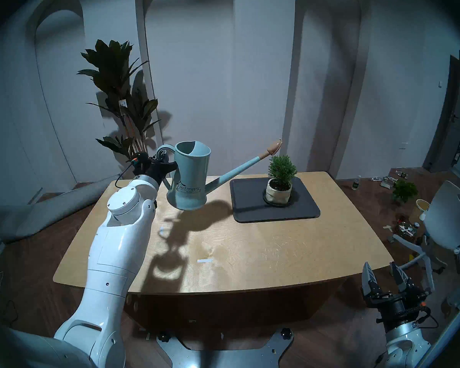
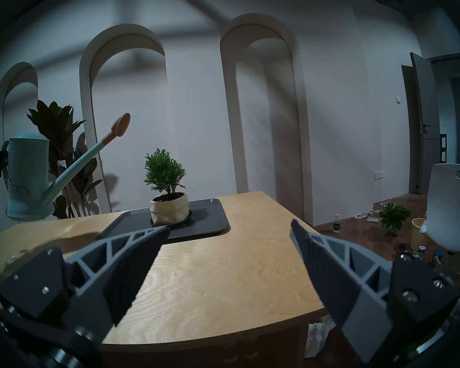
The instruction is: Pick up the watering can and pour water into the potted plant, then put the can down
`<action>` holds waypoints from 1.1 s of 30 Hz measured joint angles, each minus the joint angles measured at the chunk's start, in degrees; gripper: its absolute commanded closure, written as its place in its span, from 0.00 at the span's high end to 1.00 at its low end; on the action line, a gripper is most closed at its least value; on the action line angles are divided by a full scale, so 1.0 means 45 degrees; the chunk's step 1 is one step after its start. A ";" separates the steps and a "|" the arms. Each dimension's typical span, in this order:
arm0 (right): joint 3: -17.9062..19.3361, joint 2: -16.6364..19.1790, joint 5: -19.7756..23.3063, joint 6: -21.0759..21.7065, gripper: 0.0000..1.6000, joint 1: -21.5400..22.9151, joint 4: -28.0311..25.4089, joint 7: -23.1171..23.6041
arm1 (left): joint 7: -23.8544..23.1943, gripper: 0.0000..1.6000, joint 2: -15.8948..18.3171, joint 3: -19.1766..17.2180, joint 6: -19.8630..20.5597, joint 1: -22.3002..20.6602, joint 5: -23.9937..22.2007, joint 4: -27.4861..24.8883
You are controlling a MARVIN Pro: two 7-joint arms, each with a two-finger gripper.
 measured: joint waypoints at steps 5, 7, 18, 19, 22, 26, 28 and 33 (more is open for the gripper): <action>0.0010 -0.0001 -0.0005 0.0000 1.00 0.0025 0.0026 0.0013 | 0.0173 0.00 -0.0077 0.0249 0.0006 -0.0293 0.0340 0.0090; 0.0012 -0.0001 -0.0006 0.0000 1.00 0.0033 0.0032 0.0017 | 0.0208 0.00 -0.0098 0.0308 0.0006 -0.0374 0.0430 0.0090; 0.0030 -0.0001 -0.0018 -0.0005 1.00 0.0088 0.0090 0.0047 | 0.0252 0.00 -0.0159 0.0678 -0.0003 -0.1049 0.1191 0.0161; 0.0033 -0.0001 -0.0019 -0.0005 1.00 0.0093 0.0098 0.0051 | 0.0230 0.00 -0.0158 0.0713 -0.0004 -0.1138 0.1285 0.0213; 0.0036 -0.0001 -0.0022 -0.0006 1.00 0.0106 0.0110 0.0059 | 0.0187 0.00 -0.0152 0.0779 -0.0009 -0.1296 0.1475 0.0321; 0.0042 -0.0001 -0.0025 -0.0006 1.00 0.0123 0.0128 0.0072 | 0.0113 0.00 -0.0132 0.0862 -0.0019 -0.1500 0.1770 0.0537; 0.0044 -0.0001 -0.0028 -0.0008 1.00 0.0132 0.0137 0.0080 | 0.0073 0.00 -0.0099 0.0907 -0.0021 -0.1628 0.1944 0.0691; 0.0053 -0.0002 -0.0033 -0.0008 1.00 0.0153 0.0157 0.0097 | -0.0005 0.00 0.0012 0.0978 -0.0030 -0.1873 0.2312 0.0990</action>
